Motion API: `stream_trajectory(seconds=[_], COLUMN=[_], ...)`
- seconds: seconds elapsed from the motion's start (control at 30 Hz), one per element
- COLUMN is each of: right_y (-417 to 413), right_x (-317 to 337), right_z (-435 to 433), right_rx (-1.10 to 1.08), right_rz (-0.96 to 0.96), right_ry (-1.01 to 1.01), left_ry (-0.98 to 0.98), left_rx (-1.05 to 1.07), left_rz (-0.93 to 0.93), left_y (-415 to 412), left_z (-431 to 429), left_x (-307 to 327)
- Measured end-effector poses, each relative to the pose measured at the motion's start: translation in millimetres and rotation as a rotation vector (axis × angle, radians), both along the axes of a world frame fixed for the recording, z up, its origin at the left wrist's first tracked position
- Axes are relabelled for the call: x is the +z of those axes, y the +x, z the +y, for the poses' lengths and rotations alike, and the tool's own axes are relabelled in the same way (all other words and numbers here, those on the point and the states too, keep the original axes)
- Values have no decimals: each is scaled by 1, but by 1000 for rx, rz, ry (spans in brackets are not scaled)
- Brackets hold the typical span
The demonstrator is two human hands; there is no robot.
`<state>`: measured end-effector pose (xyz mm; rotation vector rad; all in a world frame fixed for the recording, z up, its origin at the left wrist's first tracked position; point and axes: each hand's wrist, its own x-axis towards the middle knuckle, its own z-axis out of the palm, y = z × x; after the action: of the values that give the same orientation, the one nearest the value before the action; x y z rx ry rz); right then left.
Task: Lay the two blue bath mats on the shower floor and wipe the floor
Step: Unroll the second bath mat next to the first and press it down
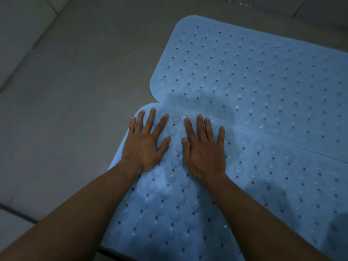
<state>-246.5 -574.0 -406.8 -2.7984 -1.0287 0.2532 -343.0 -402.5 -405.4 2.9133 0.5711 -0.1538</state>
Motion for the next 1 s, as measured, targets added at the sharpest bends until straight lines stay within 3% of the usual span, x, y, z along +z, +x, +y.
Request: stream_trajectory(seconds=[0.37,0.5,0.63,0.7,0.83,1.0], right_y=[-1,3,13,18,23,46], right_x=[2,9,20,25,20,17], right_z=[-4,-10,-28,-50,-115,-215], right_rx=[-42,-111,-154,-156,-169,-321], right_rz=[47,209,419,420,202,53], right_ry=[95,315,569,559,464,219], left_ry=[20,38,126,175,123,22], left_rx=[17,14,46,8,-51,-180], left_rz=[-38,-21,120,112,40,32], left_y=[-1,0,12,16,25,64], left_z=[-2,-5,-19,-36,-93,-178], left_x=[-3,-3,12,18,24,28])
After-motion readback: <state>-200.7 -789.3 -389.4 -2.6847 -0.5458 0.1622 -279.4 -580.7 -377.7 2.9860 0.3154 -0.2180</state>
